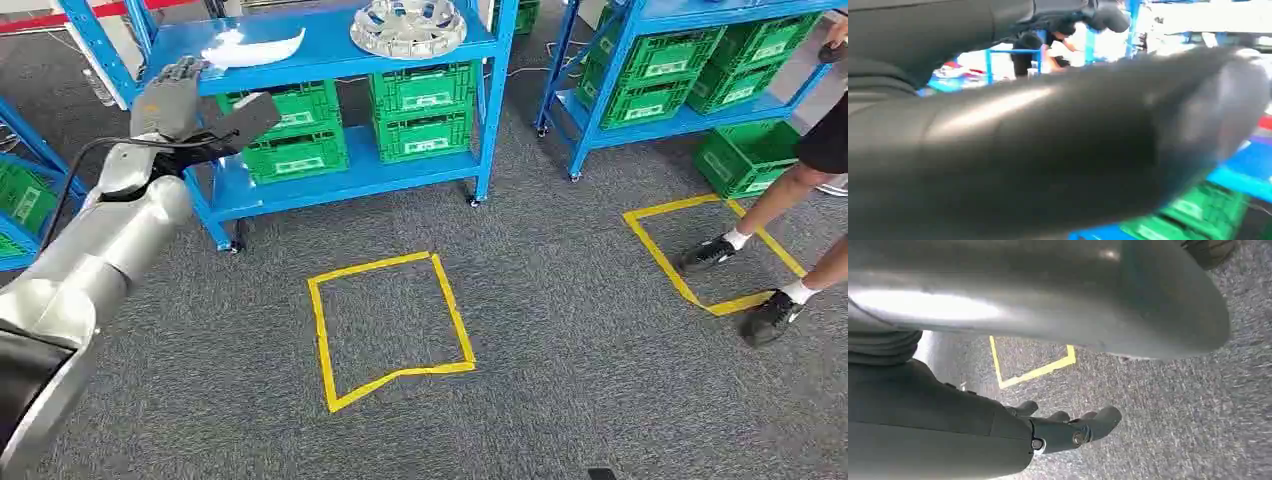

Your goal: Take the parts from the cabinet and place them on the table.

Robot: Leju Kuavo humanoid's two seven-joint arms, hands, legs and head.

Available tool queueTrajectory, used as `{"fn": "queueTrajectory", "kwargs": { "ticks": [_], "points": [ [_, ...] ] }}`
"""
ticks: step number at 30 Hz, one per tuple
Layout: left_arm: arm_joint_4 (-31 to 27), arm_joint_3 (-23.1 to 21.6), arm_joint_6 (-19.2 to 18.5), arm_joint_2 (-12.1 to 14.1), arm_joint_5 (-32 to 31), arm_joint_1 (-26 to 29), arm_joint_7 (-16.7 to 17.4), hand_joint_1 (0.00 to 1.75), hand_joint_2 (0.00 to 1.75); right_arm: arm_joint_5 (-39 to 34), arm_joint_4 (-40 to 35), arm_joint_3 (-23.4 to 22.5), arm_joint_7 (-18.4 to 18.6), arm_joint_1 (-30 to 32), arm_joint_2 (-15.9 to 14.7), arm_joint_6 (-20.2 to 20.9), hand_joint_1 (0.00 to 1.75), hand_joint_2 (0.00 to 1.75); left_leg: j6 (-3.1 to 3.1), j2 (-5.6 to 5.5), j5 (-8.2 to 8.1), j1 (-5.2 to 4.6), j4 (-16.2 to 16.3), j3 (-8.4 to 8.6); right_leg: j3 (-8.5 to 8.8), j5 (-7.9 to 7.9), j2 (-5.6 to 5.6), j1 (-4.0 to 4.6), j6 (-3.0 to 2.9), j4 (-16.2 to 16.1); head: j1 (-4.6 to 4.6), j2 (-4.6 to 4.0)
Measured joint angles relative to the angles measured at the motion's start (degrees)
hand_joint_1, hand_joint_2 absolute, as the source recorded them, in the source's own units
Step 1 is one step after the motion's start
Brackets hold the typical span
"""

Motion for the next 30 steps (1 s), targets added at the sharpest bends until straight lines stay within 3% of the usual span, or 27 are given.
{"fn": "queueTrajectory", "kwargs": {
  "ticks": [2,3,4,5,7,8,9,10,11,14,15,17,18,19,20,21,23,24,25,26,27,28,29,30],
  "points": [
    [0.02,-0.02,-0.13,0.11,-0.2,0.08,0.11,0.0,0.0,-0.11,0.0,0.0,0.22,-0.05,-0.02,-0.09,0.0,0.0,0.29,-0.15,-0.19,-0.01,0.02,0.08,-4.98,-3.63,0.06,-0.05,0.06,9.35,0.22,0.0],
    [0.07,-0.04,-0.18,0.05,-0.35,0.24,0.13,0.0,0.0,-0.2,0.0,0.0,0.44,-0.06,-0.07,-0.11,0.0,0.0,0.23,-0.32,-0.43,-0.01,0.08,0.18,-7.42,-4.61,0.07,-0.01,0.16,13.37,0.24,0.0],
    [0.11,-0.09,-0.24,-0.04,-0.53,0.4,0.17,0.0,0.0,-0.24,0.0,0.0,0.55,-0.05,-0.07,-0.09,0.0,0.0,0.07,-0.45,-0.72,-0.01,0.13,0.4,-9.0,-4.35,0.06,-0.04,0.27,15.26,0.26,0.0],
    [0.13,-0.09,-0.35,-0.06,-0.63,0.46,0.22,0.0,0.0,-0.35,0.0,0.0,0.61,-0.05,-0.07,-0.11,0.0,0.0,-0.11,-0.51,-1.05,0.06,0.22,0.74,-9.1,-2.81,0.05,-0.16,0.34,14.23,0.24,0.0],
    [0.13,-0.11,-0.42,-0.17,-0.77,0.38,0.31,0.0,0.0,-0.53,0.0,0.0,0.61,-0.06,-0.15,-0.11,0.0,0.0,-0.8,-0.57,-2.34,0.44,0.61,2.0,-5.32,3.71,-0.04,-0.53,0.66,4.9,0.24,0.0],
    [0.13,-0.11,-0.42,-0.3,-0.83,0.34,0.31,0.0,0.0,-0.61,0.0,0.0,0.59,-0.05,-0.2,-0.13,0.0,0.0,-1.23,-0.51,-3.26,0.73,1.06,2.69,-3.28,5.88,-0.27,-0.75,0.91,-0.44,0.26,0.0],
    [0.15,-0.11,-0.42,-0.35,-0.85,0.25,0.26,0.0,0.0,-0.7,0.02,0.0,0.57,-0.1,-0.24,-0.13,0.0,0.0,-1.78,-0.31,-3.69,0.63,0.68,2.23,-2.93,3.88,-0.18,-0.3,0.95,0.35,0.18,0.0],
    [0.15,-0.13,-0.39,-0.35,-0.87,-0.02,0.17,0.0,0.0,-0.79,0.26,0.0,0.53,-0.17,0.05,-0.11,0.0,0.0,-2.4,-0.39,-4.49,0.13,1.25,2.0,-1.92,2.71,-0.13,-0.32,0.34,-1.54,0.68,0.0],
    [0.11,-0.13,-0.33,-0.35,-1.03,-0.03,0.11,0.0,0.0,-0.85,0.28,0.0,0.51,-0.28,-0.15,-0.13,0.0,0.0,-2.65,-0.47,-4.34,0.18,0.85,2.08,-2.24,2.37,-0.08,-0.2,-0.85,-0.72,0.68,0.0],
    [-0.09,-0.15,-0.2,-0.68,-1.6,-0.11,0.11,0.0,0.0,-0.85,0.31,0.0,0.5,-0.03,-0.2,-0.44,0.0,0.0,-3.59,-0.37,-5.47,0.29,0.36,3.82,-0.8,0.79,0.1,-0.33,-2.22,-0.89,0.42,0.0],
    [-0.13,-0.15,0.0,-0.72,-1.86,-0.42,0.06,0.0,0.0,-0.85,0.31,0.0,0.42,-0.04,-0.2,-0.53,0.0,0.0,-3.73,-0.18,-5.66,0.35,2.99,2.86,0.09,0.17,0.19,-0.34,-2.52,-1.02,0.29,0.0],
    [-0.04,-0.2,0.02,-0.76,-1.9,-0.64,0.02,0.0,0.0,-0.85,0.31,0.0,0.33,-0.11,-0.2,-0.7,0.0,0.0,-4.07,-0.13,-8.11,0.23,13.24,-4.09,1.64,-0.89,0.34,-0.3,-2.91,-1.67,0.13,0.0],
    [0.09,-0.2,0.02,-0.74,-1.92,-0.26,0.13,0.0,0.0,-0.83,0.31,0.0,0.15,0.0,-0.2,-0.7,0.0,0.0,-4.07,-0.13,-8.54,0.24,17.82,-7.79,2.59,-1.45,0.41,-0.23,-2.99,-1.98,0.16,0.0],
    [0.28,-0.2,0.02,-0.65,-1.92,0.32,0.26,0.0,0.0,-0.77,0.31,0.0,0.07,0.21,-0.2,-0.66,0.0,0.0,-3.96,-0.14,-7.85,0.23,20.62,-10.98,3.68,-2.21,0.52,-0.15,-3.05,-2.17,0.13,0.0],
    [0.42,-0.2,0.02,-0.59,-1.95,0.7,0.37,0.0,0.0,-0.68,0.31,0.0,0.0,0.46,-0.2,-0.55,0.0,0.0,-3.66,-0.14,-5.43,0.21,20.38,-12.75,4.83,-3.0,0.66,-0.03,-3.12,-2.3,0.13,0.0],
    [0.59,-0.22,0.02,-0.41,-1.95,0.82,0.46,0.0,0.0,-0.64,0.31,0.0,-0.06,0.61,-0.2,-0.33,0.0,0.0,-3.15,-0.16,-1.28,0.02,17.55,-13.22,6.16,-3.86,0.82,0.17,-3.13,-2.42,0.13,0.0],
    [0.61,-0.22,0.02,0.19,-1.94,0.73,0.2,0.0,0.0,-0.53,0.31,0.0,0.04,0.65,-0.17,-0.07,0.0,0.0,-1.53,-0.2,8.79,-0.62,6.74,-11.73,9.08,-5.66,1.04,0.65,-3.07,-2.89,0.13,0.0],
    [0.7,-0.22,0.02,0.4,-1.95,1.09,0.06,0.0,0.0,-0.5,0.41,0.0,0.09,0.93,0.09,-0.09,0.0,0.0,-0.57,-0.15,9.75,-1.01,5.37,-11.26,9.46,-6.32,1.12,0.23,-2.99,-3.96,0.35,0.0],
    [0.94,-0.24,0.02,0.63,-1.95,1.24,-0.02,0.0,0.0,-0.42,0.9,-0.02,0.16,0.39,0.69,-0.11,0.0,0.0,-0.08,-0.3,10.04,-1.95,5.64,-10.81,10.68,-6.46,0.78,0.68,-2.21,-4.3,0.94,0.0],
    [1.03,-0.28,-0.16,0.48,-2.05,1.29,0.13,0.0,0.0,-0.4,0.87,-0.04,0.31,0.38,0.19,-0.24,0.0,0.0,0.45,-0.16,9.14,-2.34,4.02,-9.8,11.1,-6.34,0.84,-0.4,-1.72,-5.26,0.28,0.0],
    [0.96,-0.28,-0.13,0.72,-2.08,1.2,0.17,0.0,0.0,-0.24,0.85,-0.04,0.11,0.42,0.27,-0.15,0.0,0.0,0.8,-0.05,8.28,-2.29,2.74,-9.04,11.74,-6.05,0.65,-0.15,-1.56,-5.52,-0.04,0.0],
    [0.68,-0.28,-0.07,0.79,-2.12,0.96,0.37,0.0,0.0,-0.13,0.83,-0.04,0.07,0.49,0.24,-0.15,0.0,0.0,0.99,0.18,6.47,-2.28,0.67,-7.23,11.43,-4.97,0.68,-0.08,-1.31,-4.65,0.0,0.0],
    [0.35,-0.28,0.0,0.81,-2.16,0.74,0.37,0.0,0.0,0.04,0.81,-0.04,0.05,0.51,0.13,-0.11,0.0,0.0,0.64,0.34,5.66,-1.47,-0.96,-5.38,10.12,-4.01,0.66,0.19,-1.15,-2.05,-0.17,0.0],
    [0.31,-0.28,0.02,0.92,-2.21,0.65,0.37,0.0,0.0,0.18,0.83,-0.04,-0.04,0.32,0.26,0.0,0.0,0.0,0.66,0.09,5.22,-1.34,-2.04,-4.12,7.26,-2.05,0.42,0.23,-0.99,2.66,0.4,0.0]
  ]
}}
